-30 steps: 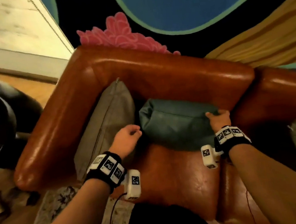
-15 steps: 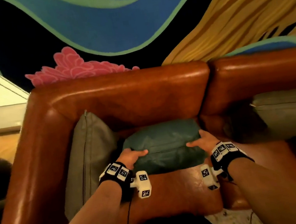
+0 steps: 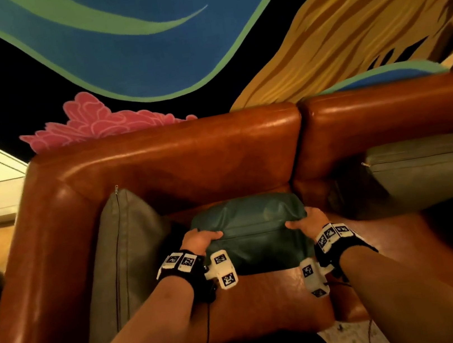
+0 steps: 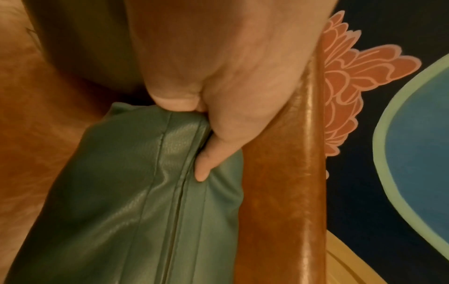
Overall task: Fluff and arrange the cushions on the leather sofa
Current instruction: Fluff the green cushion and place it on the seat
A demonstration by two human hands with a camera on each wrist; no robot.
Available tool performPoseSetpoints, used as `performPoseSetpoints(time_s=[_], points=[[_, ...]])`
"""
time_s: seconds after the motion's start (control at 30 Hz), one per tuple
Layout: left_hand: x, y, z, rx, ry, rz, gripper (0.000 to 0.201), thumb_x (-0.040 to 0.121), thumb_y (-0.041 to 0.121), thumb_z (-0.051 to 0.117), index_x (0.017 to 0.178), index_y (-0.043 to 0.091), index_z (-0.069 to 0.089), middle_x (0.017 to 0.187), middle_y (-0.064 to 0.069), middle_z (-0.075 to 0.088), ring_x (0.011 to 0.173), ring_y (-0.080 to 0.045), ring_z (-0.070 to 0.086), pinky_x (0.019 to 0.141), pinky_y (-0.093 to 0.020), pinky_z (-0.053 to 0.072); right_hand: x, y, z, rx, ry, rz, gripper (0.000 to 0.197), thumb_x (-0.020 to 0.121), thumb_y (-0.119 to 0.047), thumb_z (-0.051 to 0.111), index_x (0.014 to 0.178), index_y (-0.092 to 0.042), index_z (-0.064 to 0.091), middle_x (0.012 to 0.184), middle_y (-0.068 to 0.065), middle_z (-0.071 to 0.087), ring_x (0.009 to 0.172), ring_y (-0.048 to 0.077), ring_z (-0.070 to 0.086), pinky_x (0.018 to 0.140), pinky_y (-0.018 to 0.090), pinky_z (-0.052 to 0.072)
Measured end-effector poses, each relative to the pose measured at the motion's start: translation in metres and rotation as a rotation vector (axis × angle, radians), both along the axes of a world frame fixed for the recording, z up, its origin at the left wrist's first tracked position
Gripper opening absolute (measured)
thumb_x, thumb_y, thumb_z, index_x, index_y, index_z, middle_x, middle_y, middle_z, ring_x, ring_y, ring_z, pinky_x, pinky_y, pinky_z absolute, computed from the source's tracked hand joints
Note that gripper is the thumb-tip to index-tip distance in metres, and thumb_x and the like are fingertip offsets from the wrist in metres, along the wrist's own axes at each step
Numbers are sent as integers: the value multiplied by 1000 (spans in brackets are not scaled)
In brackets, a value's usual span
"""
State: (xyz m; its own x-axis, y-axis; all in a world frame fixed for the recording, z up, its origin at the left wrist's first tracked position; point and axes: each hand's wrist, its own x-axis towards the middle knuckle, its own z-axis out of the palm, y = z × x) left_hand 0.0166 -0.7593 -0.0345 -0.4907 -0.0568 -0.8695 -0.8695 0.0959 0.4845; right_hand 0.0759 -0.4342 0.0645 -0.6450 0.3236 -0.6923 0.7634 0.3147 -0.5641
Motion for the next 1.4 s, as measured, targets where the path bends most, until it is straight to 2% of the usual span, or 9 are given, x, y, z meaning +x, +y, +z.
performPoseSetpoints(time_s=[0.17, 0.37, 0.57, 0.7, 0.8, 0.97, 1.13, 1.27, 1.4], points=[[9, 30, 137, 60, 50, 96, 46, 71, -4, 84, 112, -3, 62, 89, -20, 75, 82, -37, 71, 76, -50, 59, -12, 22, 11, -77, 136, -24, 47, 50, -29, 96, 88, -18, 72, 93, 7, 78, 91, 27, 74, 88, 47, 58], [-10, -10, 71, 116, 37, 262, 137, 24, 19, 101, 146, 5, 42, 128, -29, 61, 105, -44, 66, 86, -72, 50, -31, 42, 30, -374, 156, -409, 42, 74, 15, 71, 84, -20, 50, 97, 24, 63, 86, 33, 64, 91, 57, 52], [11, -8, 127, 23, 12, 138, 43, 72, 1, 85, 109, -9, 66, 117, -31, 67, 98, -41, 69, 89, -55, 56, -13, 66, 21, -17, 135, -221, 58, 73, 0, 85, 124, 2, 58, 111, 22, 66, 100, 34, 65, 88, 40, 53], [17, -13, 83, -308, 81, -17, 98, 38, 61, 94, 109, -2, 70, 107, -19, 74, 97, -35, 71, 92, -47, 57, -11, 59, 22, 332, 22, -13, 41, 77, -36, 84, 96, -2, 70, 85, 11, 69, 85, 31, 67, 74, 33, 50], [20, -5, 88, -372, 149, -49, 71, 61, 50, 90, 109, 1, 68, 105, -16, 73, 99, -36, 69, 92, -49, 56, -12, 54, 23, 392, -38, -22, 49, 87, -39, 75, 114, 0, 61, 109, 21, 67, 108, 39, 63, 83, 38, 49], [18, -6, 104, -76, 99, 154, 37, 76, -1, 81, 109, -7, 65, 108, -31, 70, 95, -42, 69, 90, -62, 54, 2, 73, 15, 210, 86, -93, 26, 85, -17, 77, 99, -7, 57, 91, 16, 66, 96, 40, 67, 84, 45, 55], [23, -9, 112, -33, 176, 286, 33, 78, 12, 83, 101, -8, 70, 100, -27, 73, 91, -39, 71, 89, -51, 57, 10, 73, 40, -254, 228, -516, 41, 77, 14, 74, 88, -15, 47, 87, 16, 62, 73, 30, 63, 55, 33, 57], [33, -15, 110, 8, 167, 363, 31, 81, 14, 81, 102, -6, 69, 98, -24, 73, 86, -34, 72, 79, -39, 60, 10, 86, 50, -573, 236, -521, 33, 82, -7, 75, 113, -1, 63, 99, 17, 75, 87, 32, 75, 65, 35, 61], [42, -15, 107, 174, 186, 357, 21, 87, -1, 70, 107, -5, 66, 105, -22, 70, 82, -25, 75, 63, -28, 61, 21, 110, 29, -370, 295, -488, 17, 82, -5, 76, 95, -13, 69, 92, 11, 74, 91, 30, 72, 66, 33, 61]])
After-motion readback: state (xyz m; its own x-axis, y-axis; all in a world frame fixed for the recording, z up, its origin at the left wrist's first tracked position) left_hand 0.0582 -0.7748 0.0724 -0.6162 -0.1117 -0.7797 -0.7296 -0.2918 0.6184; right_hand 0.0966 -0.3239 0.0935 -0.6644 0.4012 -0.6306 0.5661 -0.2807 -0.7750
